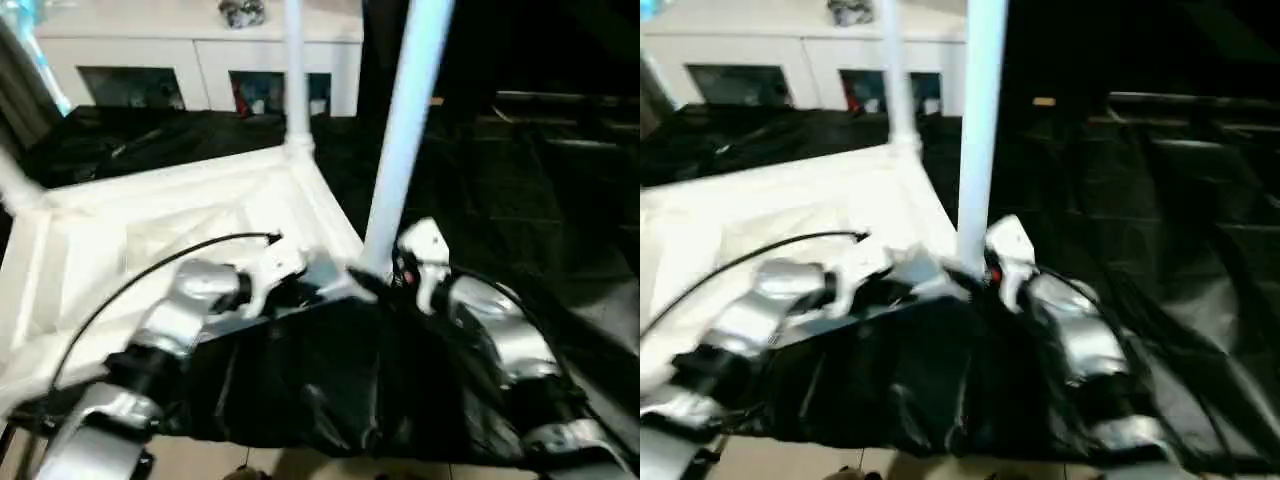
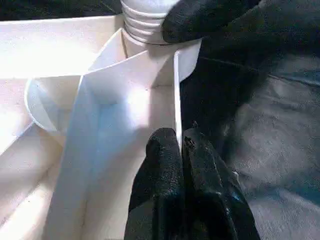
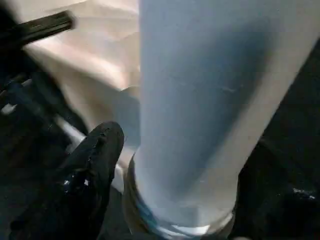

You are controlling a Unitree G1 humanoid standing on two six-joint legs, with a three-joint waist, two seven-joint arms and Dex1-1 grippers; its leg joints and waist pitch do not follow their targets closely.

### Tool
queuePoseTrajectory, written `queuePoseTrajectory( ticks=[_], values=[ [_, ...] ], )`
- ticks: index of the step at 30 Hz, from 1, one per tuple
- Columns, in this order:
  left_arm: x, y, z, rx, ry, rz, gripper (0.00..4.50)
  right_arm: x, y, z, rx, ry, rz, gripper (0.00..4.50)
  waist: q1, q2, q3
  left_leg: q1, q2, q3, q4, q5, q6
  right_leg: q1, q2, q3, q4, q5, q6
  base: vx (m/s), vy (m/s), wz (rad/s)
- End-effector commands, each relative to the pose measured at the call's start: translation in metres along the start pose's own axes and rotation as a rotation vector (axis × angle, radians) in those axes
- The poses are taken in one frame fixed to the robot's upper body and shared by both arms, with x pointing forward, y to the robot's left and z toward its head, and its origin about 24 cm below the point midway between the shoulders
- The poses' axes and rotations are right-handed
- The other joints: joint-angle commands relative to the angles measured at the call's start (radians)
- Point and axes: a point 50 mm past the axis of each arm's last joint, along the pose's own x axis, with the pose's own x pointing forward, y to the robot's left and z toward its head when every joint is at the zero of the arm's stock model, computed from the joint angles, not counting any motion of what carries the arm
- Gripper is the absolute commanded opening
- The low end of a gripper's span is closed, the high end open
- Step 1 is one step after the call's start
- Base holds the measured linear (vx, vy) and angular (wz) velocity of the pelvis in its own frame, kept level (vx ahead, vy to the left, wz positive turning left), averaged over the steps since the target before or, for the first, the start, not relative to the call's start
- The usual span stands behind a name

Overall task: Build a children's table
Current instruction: Rotate leg to tighten

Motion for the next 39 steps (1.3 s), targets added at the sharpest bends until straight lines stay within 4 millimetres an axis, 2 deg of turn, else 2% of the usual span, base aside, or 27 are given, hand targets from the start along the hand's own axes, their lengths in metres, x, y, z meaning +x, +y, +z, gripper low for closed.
queuePoseTrajectory(
  ticks=[1, 2, 3, 8, 11, 13, 14, 19, 24, 27, 28, 29, 30, 31, 34, 35, 36, 37, 38, 39],
  values=[
    [0.003, -0.001, 0.019, 0.072, -0.072, -0.036, 0.00, 0.007, 0.016, -0.009, 0.020, 0.036, 0.114, 3.56, 0.003, -0.002, -0.068, 0.016, 0.032, -0.001, -0.062, -0.232, 0.062, 0.049, -0.042, 0.037, -0.058, -0.125, -0.257, 0.000, 0.000, 0.00],
    [-0.001, -0.001, 0.017, 0.073, -0.058, -0.051, 0.00, 0.002, 0.017, -0.011, 0.006, 0.058, 0.158, 3.56, 0.006, -0.002, -0.067, 0.016, 0.033, -0.003, -0.063, -0.232, 0.059, 0.051, -0.042, 0.035, -0.057, -0.128, -0.256, 0.000, 0.000, 0.00],
    [-0.004, -0.001, 0.014, 0.076, -0.041, -0.067, 0.00, -0.003, 0.017, -0.013, -0.006, 0.079, 0.206, 3.56, 0.008, -0.003, -0.068, 0.019, 0.033, 0.000, -0.062, -0.239, 0.060, 0.049, -0.042, 0.036, -0.057, -0.129, -0.259, 0.000, 0.000, 0.00],
    [-0.008, 0.000, 0.011, 0.080, -0.022, -0.102, 0.00, -0.010, 0.016, -0.014, -0.015, 0.105, 0.273, 3.56, 0.019, -0.005, -0.063, 0.020, 0.034, 0.002, -0.064, -0.283, 0.049, 0.048, -0.045, 0.038, -0.062, -0.200, -0.249, 0.000, 0.000, 0.00],
    [-0.011, -0.002, 0.009, 0.083, -0.012, -0.145, 0.00, -0.012, 0.016, -0.013, -0.017, 0.133, 0.349, 3.24, 0.021, -0.007, -0.062, 0.020, 0.034, 0.001, -0.065, -0.299, 0.042, 0.048, -0.048, 0.038, -0.066, -0.242, -0.238, 0.000, 0.000, 0.00],
    [-0.012, -0.002, 0.009, 0.085, -0.011, -0.150, 0.00, -0.012, 0.016, -0.012, -0.021, 0.139, 0.362, 3.21, 0.021, -0.007, -0.061, 0.022, 0.035, 0.000, -0.066, -0.305, 0.034, 0.045, -0.048, 0.039, -0.068, -0.268, -0.231, 0.000, 0.000, 0.00],
    [-0.013, -0.001, 0.009, 0.084, -0.009, -0.150, 0.00, -0.012, 0.016, -0.012, -0.018, 0.136, 0.364, 3.00, 0.021, -0.008, -0.061, 0.022, 0.035, 0.000, -0.066, -0.306, 0.033, 0.044, -0.048, 0.039, -0.069, -0.271, -0.231, 0.000, 0.000, 0.00],
    [-0.014, -0.001, 0.009, 0.083, -0.006, -0.156, 0.00, -0.011, 0.017, -0.010, -0.009, 0.123, 0.387, 2.75, 0.021, -0.005, -0.064, 0.020, 0.034, -0.001, -0.065, -0.285, 0.034, 0.047, -0.047, 0.038, -0.064, -0.239, -0.236, 0.000, 0.000, 0.00],
    [-0.015, 0.000, 0.007, 0.067, -0.003, -0.156, 0.00, -0.013, 0.023, -0.012, 0.010, 0.116, 0.420, 2.72, 0.023, -0.005, -0.067, 0.019, 0.034, 0.001, -0.062, -0.252, 0.048, 0.049, -0.045, 0.037, -0.058, -0.173, -0.256, 0.000, 0.000, 0.00],
    [-0.005, 0.007, 0.009, 0.039, 0.002, -0.032, 0.00, -0.008, 0.026, -0.016, 0.057, 0.099, 0.338, 2.72, 0.028, -0.004, -0.065, 0.022, 0.035, 0.002, -0.061, -0.258, 0.048, 0.047, -0.046, 0.038, -0.061, -0.184, -0.254, 0.000, 0.000, 0.00],
    [-0.001, 0.010, 0.010, 0.023, -0.001, 0.016, 0.00, -0.004, 0.026, -0.019, 0.073, 0.104, 0.269, 2.72, 0.025, -0.008, -0.065, 0.021, 0.036, 0.003, -0.062, -0.258, 0.047, 0.048, -0.046, 0.039, -0.061, -0.187, -0.254, 0.000, 0.000, 0.00],
    [0.004, 0.012, 0.013, 0.013, -0.007, 0.050, 0.00, 0.001, 0.025, -0.021, 0.088, 0.106, 0.195, 2.72, 0.026, -0.005, -0.059, 0.024, 0.034, 0.003, -0.066, -0.286, 0.032, 0.041, -0.045, 0.040, -0.067, -0.238, -0.244, 0.000, 0.000, 0.00],
    [0.009, 0.013, 0.015, 0.005, -0.012, 0.084, 0.00, 0.006, 0.024, -0.022, 0.104, 0.106, 0.127, 2.72, 0.026, -0.007, -0.057, 0.031, 0.031, 0.000, -0.068, -0.335, 0.007, 0.038, -0.048, 0.038, -0.076, -0.331, -0.221, 0.000, 0.000, 0.00],
    [0.015, 0.013, 0.018, -0.004, -0.019, 0.112, 0.00, 0.012, 0.023, -0.023, 0.132, 0.096, 0.057, 2.72, 0.023, -0.009, -0.055, 0.030, 0.028, -0.004, -0.070, -0.361, -0.011, 0.039, -0.052, 0.037, -0.082, -0.407, -0.193, -0.051, -0.003, 0.00],
    [0.031, 0.011, 0.026, -0.015, -0.033, 0.159, 0.00, 0.026, 0.021, -0.021, 0.211, 0.064, -0.086, 2.72, 0.010, -0.004, -0.053, 0.033, 0.028, -0.012, -0.073, -0.415, -0.028, 0.033, -0.053, 0.035, -0.094, -0.493, -0.151, 0.000, 0.000, 0.00],
    [0.036, 0.010, 0.028, -0.013, -0.034, 0.168, 0.00, 0.030, 0.021, -0.020, 0.226, 0.057, -0.121, 2.72, 0.010, -0.004, -0.053, 0.033, 0.028, -0.012, -0.073, -0.415, -0.028, 0.033, -0.053, 0.035, -0.094, -0.493, -0.151, 0.000, 0.000, 0.00],
    [0.047, 0.004, 0.034, -0.009, -0.050, 0.167, 0.00, 0.041, 0.021, -0.017, 0.260, 0.048, -0.196, 2.72, 0.000, -0.001, -0.051, 0.035, 0.025, -0.015, -0.073, -0.448, -0.036, 0.028, -0.052, 0.031, -0.103, -0.531, -0.134, 0.000, 0.000, 0.00],
    [0.050, 0.002, 0.035, -0.005, -0.053, 0.165, 0.00, 0.045, 0.022, -0.014, 0.268, 0.033, -0.216, 2.72, -0.005, -0.004, -0.051, 0.034, 0.024, -0.017, -0.073, -0.454, -0.037, 0.028, -0.052, 0.028, -0.105, -0.546, -0.125, 0.000, 0.000, 0.00],
    [0.054, -0.001, 0.037, 0.009, -0.054, 0.152, 0.00, 0.050, 0.024, -0.010, 0.270, 0.012, -0.237, 2.72, -0.007, -0.003, -0.050, 0.034, 0.023, -0.019, -0.074, -0.460, -0.036, 0.028, -0.051, 0.027, -0.109, -0.555, -0.119, 0.000, 0.000, 0.00],
    [0.056, -0.003, 0.037, 0.018, -0.051, 0.142, 0.00, 0.053, 0.025, -0.007, 0.258, 0.000, -0.239, 3.07, -0.009, -0.003, -0.050, 0.033, 0.023, -0.018, -0.074, -0.465, -0.035, 0.027, -0.051, 0.027, -0.111, -0.561, -0.113, 0.000, 0.000, 0.00]
  ],
)
